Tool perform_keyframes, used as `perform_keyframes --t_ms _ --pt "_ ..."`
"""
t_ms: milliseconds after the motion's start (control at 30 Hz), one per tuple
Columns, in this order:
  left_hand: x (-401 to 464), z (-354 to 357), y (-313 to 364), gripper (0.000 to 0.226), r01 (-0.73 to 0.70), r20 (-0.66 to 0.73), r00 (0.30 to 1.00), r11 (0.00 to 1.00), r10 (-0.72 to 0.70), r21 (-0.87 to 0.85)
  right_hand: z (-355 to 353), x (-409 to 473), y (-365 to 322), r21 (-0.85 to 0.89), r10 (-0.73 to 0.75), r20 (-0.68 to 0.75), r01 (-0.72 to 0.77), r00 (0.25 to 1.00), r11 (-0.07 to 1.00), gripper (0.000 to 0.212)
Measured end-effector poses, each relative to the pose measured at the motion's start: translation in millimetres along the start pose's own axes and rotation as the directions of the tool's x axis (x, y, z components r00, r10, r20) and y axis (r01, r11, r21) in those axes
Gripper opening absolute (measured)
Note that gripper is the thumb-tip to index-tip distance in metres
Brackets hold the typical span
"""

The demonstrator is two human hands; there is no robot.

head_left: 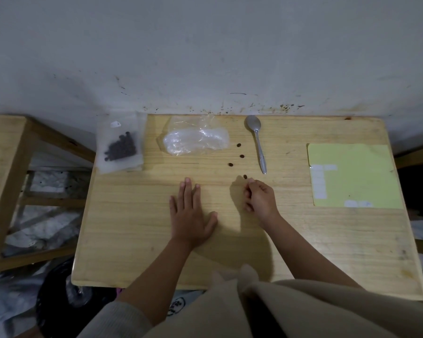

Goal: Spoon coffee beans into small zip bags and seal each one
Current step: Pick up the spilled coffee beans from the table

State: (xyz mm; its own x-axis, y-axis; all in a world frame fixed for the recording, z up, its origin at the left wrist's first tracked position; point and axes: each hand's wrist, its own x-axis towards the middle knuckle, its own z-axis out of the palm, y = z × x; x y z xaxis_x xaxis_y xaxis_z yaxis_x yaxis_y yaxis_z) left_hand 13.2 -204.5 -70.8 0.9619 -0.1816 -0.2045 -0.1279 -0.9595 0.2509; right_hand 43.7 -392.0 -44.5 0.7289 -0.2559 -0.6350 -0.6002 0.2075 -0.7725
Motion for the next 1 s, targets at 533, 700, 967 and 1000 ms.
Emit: perform_keyframes --t_ms 533,700,967,1000 --pt "-0.1 -0.4 0.4 0.086 0.001 -0.008 1.000 1.000 -0.001 0.005 -12.2 12.5 -1.3 -0.635 -0.497 0.014 0.392 0.868 0.666 0.023" --pt "-0.7 0.5 -0.8 0.087 0.004 -0.010 1.000 1.000 -0.004 0.003 -6.6 20.1 -3.5 -0.770 -0.489 0.084 0.368 0.868 0.522 0.020" --pt "-0.4 1.4 -1.6 0.088 0.003 -0.015 1.000 1.000 -0.003 -0.004 0.1 13.7 -8.9 -0.750 -0.498 0.109 0.400 0.860 0.527 0.017" --pt "-0.4 1.8 -1.9 0.088 0.003 -0.014 1.000 1.000 -0.003 -0.006 1.0 13.2 -7.8 -0.757 -0.493 0.123 0.403 0.861 0.515 0.018"
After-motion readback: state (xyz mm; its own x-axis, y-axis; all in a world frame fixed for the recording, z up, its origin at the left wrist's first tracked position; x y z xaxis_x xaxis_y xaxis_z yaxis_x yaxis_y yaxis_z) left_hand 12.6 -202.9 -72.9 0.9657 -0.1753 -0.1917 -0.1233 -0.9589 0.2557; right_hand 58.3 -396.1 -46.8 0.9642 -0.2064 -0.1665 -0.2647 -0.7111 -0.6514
